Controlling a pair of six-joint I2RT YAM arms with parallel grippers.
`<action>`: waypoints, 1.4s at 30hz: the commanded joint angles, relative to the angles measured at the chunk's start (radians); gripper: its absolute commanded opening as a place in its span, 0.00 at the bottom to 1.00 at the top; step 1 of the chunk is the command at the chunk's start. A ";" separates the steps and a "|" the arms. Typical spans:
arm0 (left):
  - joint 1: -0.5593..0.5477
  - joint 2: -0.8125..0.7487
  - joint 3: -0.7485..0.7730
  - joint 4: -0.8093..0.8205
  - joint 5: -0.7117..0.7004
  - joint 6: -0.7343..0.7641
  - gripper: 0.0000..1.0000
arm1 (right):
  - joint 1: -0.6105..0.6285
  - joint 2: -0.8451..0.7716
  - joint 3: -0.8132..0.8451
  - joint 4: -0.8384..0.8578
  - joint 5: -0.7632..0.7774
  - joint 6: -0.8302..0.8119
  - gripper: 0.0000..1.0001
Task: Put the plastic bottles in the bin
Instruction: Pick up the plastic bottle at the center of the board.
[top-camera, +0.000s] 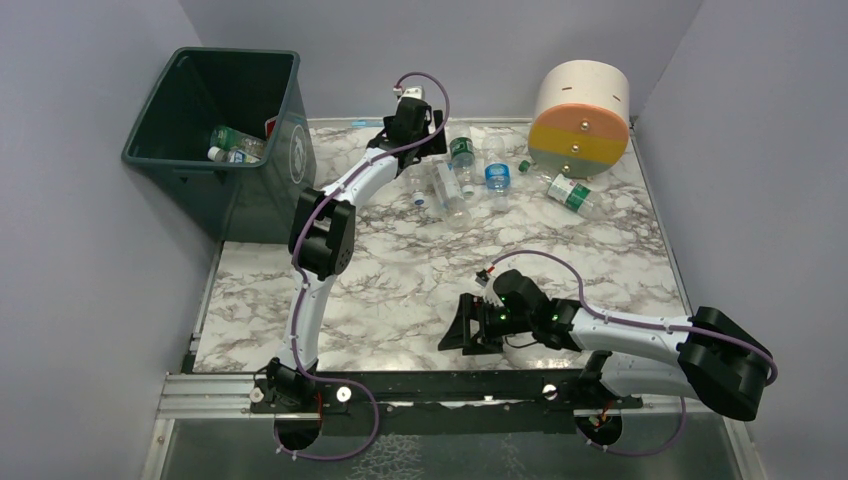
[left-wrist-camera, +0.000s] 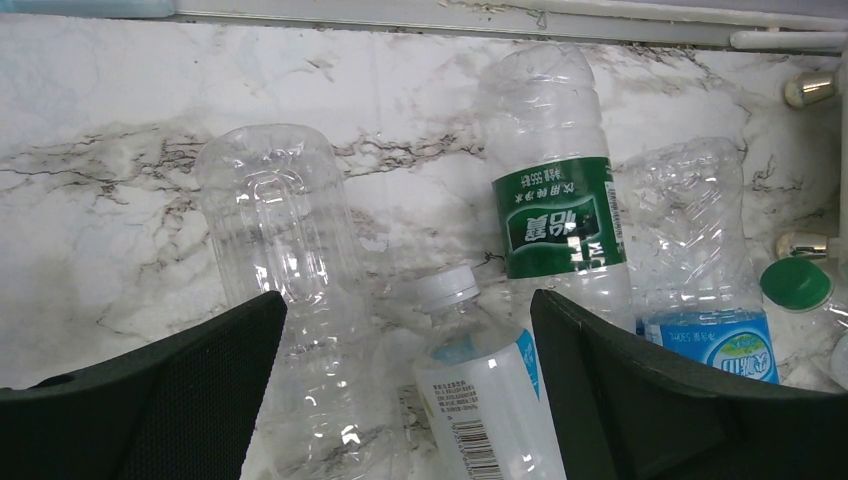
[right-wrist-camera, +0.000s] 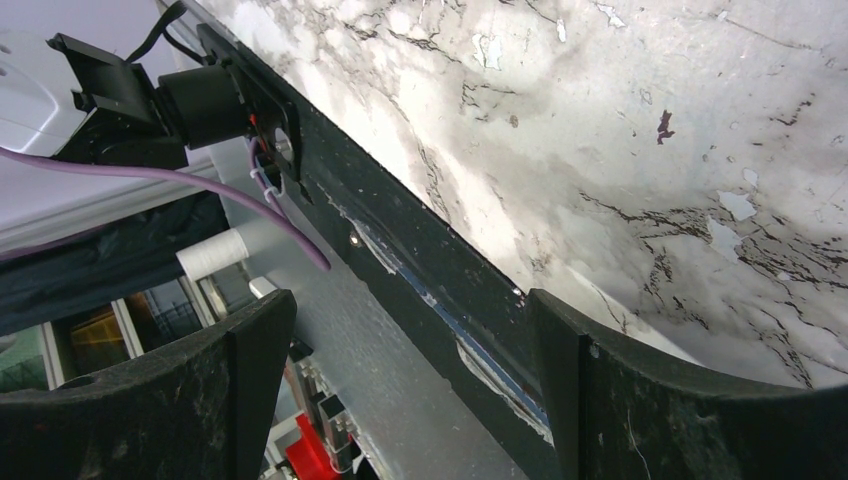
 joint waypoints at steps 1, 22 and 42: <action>-0.006 -0.038 0.031 0.015 -0.001 0.010 0.99 | 0.007 0.000 0.019 0.035 -0.015 -0.007 0.88; 0.049 -0.048 0.041 -0.042 0.147 0.001 0.99 | 0.007 -0.007 0.023 0.046 -0.008 -0.011 0.88; 0.045 -0.004 0.019 -0.122 -0.022 0.005 0.99 | 0.007 -0.047 -0.001 0.058 -0.023 -0.032 0.88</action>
